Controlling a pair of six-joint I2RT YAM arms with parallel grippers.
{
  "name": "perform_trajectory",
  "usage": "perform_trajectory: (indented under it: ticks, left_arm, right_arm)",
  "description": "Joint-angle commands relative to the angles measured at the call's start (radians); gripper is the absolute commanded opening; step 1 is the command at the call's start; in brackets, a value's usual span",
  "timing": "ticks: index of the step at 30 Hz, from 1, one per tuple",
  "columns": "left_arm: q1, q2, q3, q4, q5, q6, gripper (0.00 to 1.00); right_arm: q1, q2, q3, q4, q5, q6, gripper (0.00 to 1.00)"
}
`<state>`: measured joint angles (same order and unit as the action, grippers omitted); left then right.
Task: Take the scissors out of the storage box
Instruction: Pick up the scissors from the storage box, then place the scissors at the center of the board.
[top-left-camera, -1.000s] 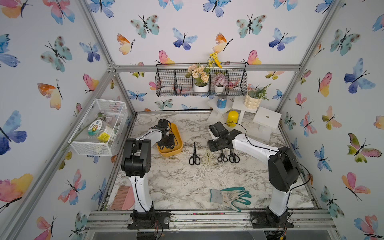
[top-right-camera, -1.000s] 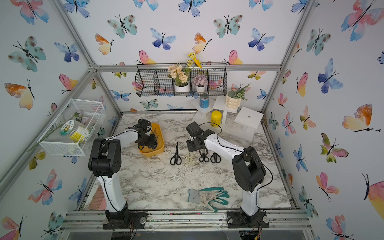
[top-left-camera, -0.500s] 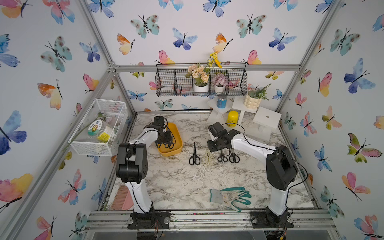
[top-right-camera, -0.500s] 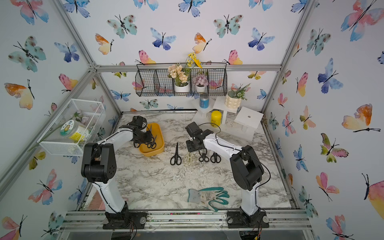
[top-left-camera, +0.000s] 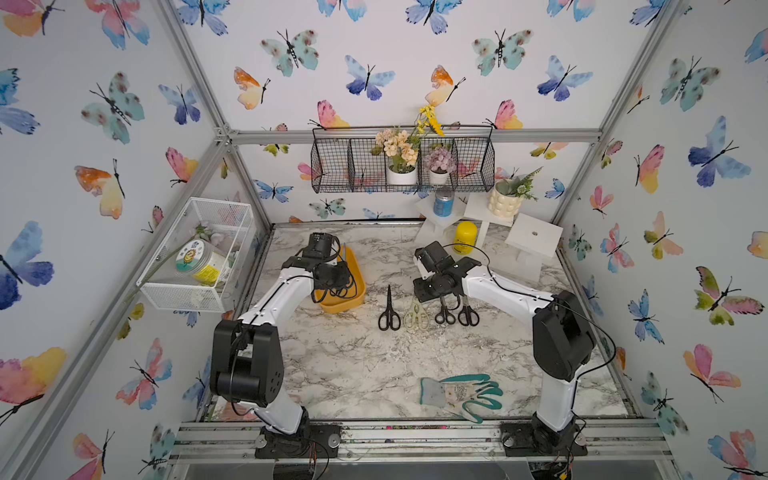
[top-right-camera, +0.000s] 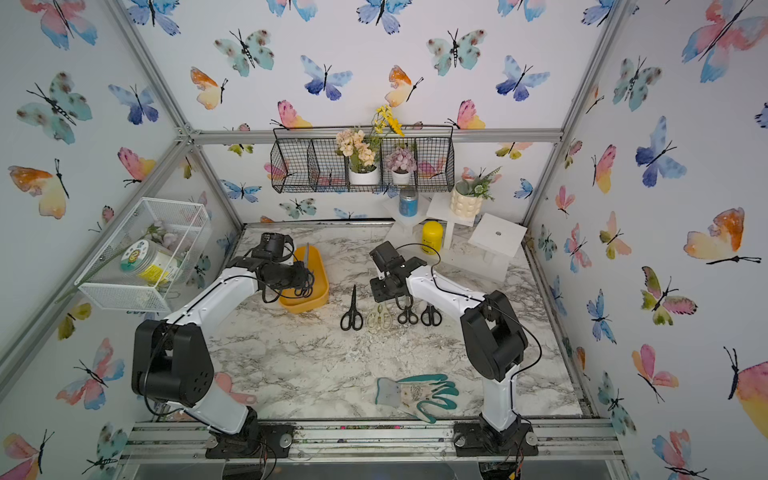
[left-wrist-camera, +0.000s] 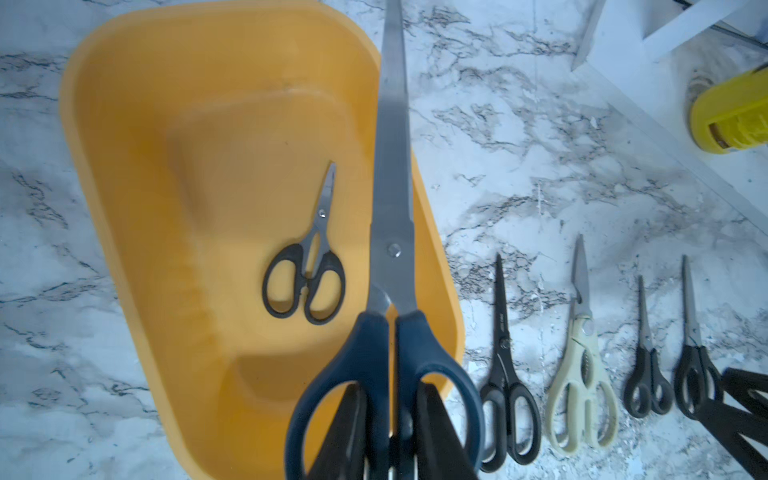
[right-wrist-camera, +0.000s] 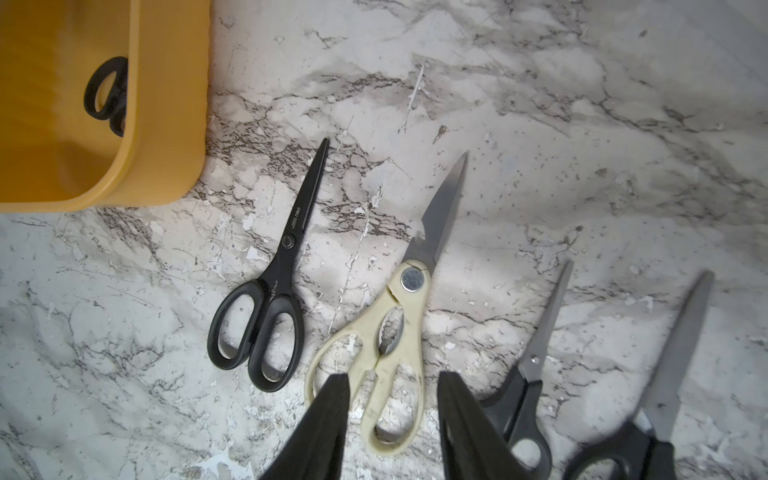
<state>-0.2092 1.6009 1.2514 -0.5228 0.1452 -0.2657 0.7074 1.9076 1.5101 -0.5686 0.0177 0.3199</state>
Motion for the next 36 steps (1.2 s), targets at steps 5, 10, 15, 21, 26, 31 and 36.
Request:
perform_trajectory:
  ticks: [5,10,15,21,26,31,36]
  left_arm:
    - [-0.15,-0.062,-0.001,-0.012,0.012,-0.092,0.07]
    - [-0.25,-0.04,-0.027,0.009,-0.001,-0.153,0.07]
    - [-0.315,-0.007,-0.085,0.073,0.022,-0.2,0.07]
    - [-0.323,0.052,-0.152,0.152,0.056,-0.228,0.07]
    - [-0.29,0.097,-0.174,0.173,0.043,-0.219,0.06]
    - [-0.224,0.095,-0.198,0.168,0.021,-0.202,0.07]
    - [-0.15,0.085,-0.228,0.17,0.03,-0.166,0.06]
  right_arm:
    - [-0.009,0.001,0.04,-0.032,0.045,-0.033,0.41]
    - [-0.047,-0.023,0.024,-0.027,0.045,-0.022,0.41]
    - [-0.096,-0.062,-0.005,-0.021,0.041,-0.019,0.41]
    - [-0.105,-0.094,-0.044,-0.008,0.034,-0.004,0.41]
    - [-0.106,-0.11,-0.072,0.001,0.024,0.007,0.41]
    - [-0.106,-0.111,-0.079,0.001,0.018,0.01,0.41]
    - [-0.106,-0.099,-0.062,0.003,0.009,0.009,0.41]
